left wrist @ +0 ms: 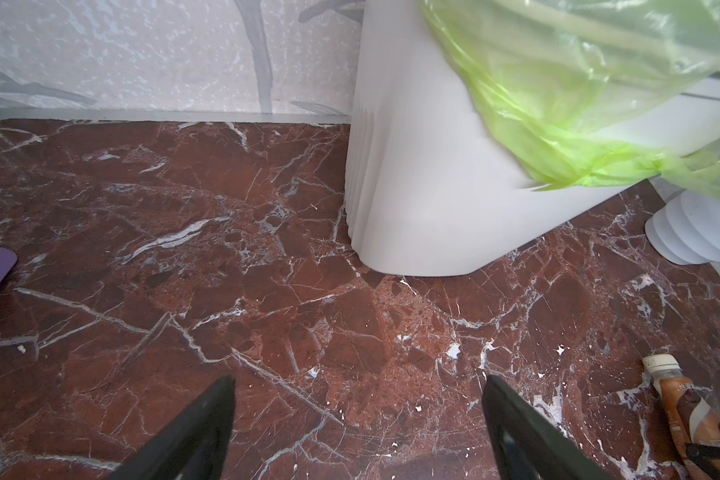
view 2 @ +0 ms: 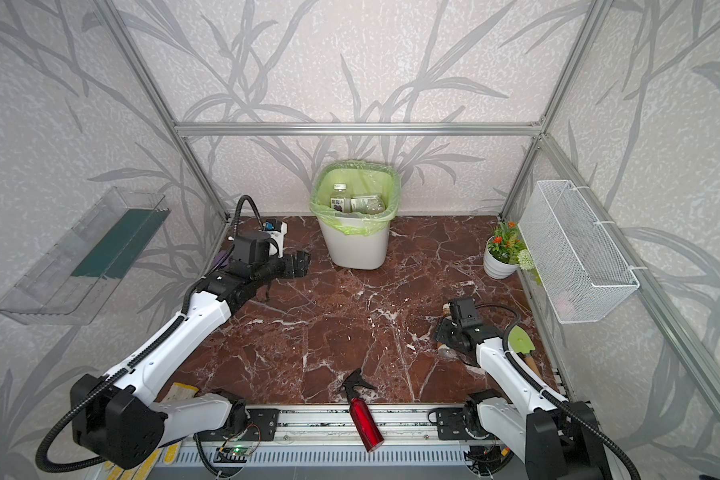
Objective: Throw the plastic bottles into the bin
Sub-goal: 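Lift the Nescafe bottle with the right gripper over the bin and release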
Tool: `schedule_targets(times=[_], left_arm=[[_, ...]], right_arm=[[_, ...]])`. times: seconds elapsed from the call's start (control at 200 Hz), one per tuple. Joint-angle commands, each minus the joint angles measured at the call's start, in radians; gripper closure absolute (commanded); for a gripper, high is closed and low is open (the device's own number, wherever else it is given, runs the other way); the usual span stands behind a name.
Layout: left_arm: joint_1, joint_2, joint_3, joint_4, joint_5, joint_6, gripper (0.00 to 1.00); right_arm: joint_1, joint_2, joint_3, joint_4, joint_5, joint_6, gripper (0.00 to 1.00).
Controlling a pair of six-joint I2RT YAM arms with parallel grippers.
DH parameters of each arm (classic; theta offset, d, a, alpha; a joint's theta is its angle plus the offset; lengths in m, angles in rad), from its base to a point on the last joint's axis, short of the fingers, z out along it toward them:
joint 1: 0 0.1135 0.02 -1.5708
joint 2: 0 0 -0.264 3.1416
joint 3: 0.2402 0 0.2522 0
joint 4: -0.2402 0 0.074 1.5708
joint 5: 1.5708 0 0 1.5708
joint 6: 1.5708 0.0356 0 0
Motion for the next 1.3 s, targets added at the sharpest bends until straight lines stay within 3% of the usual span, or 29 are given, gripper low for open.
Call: schedule_targets(times=[0.0, 0.195, 0.345, 0.575, 0.87, 1.09, 1.3], left_arm=[[0.005, -0.011, -0.009, 0.007, -0.004, 0.016, 0.08], [0.006, -0.024, -0.011, 0.011, -0.011, 0.023, 0.08], [0.005, -0.031, -0.013, 0.016, -0.011, 0.027, 0.08], [0.005, -0.037, -0.013, 0.016, -0.014, 0.030, 0.08], [0.005, -0.047, -0.016, 0.021, -0.008, 0.028, 0.08], [0.005, -0.063, -0.023, 0.027, -0.025, 0.040, 0.09], [0.005, -0.089, -0.042, 0.053, -0.044, 0.055, 0.09]], right_arm=[[0.013, 0.022, 0.007, 0.032, 0.019, 0.033, 0.37], [0.027, 0.033, 0.019, 0.041, 0.026, 0.035, 0.39], [0.031, 0.016, 0.026, 0.057, 0.029, 0.030, 0.47], [0.031, -0.028, 0.054, 0.092, 0.019, 0.010, 0.47], [0.057, -0.146, 0.178, 0.093, 0.058, -0.141, 0.49], [0.070, -0.307, 0.213, 0.202, 0.025, -0.273, 0.50], [0.112, -0.453, 0.280, 0.313, 0.088, -0.452, 0.51]])
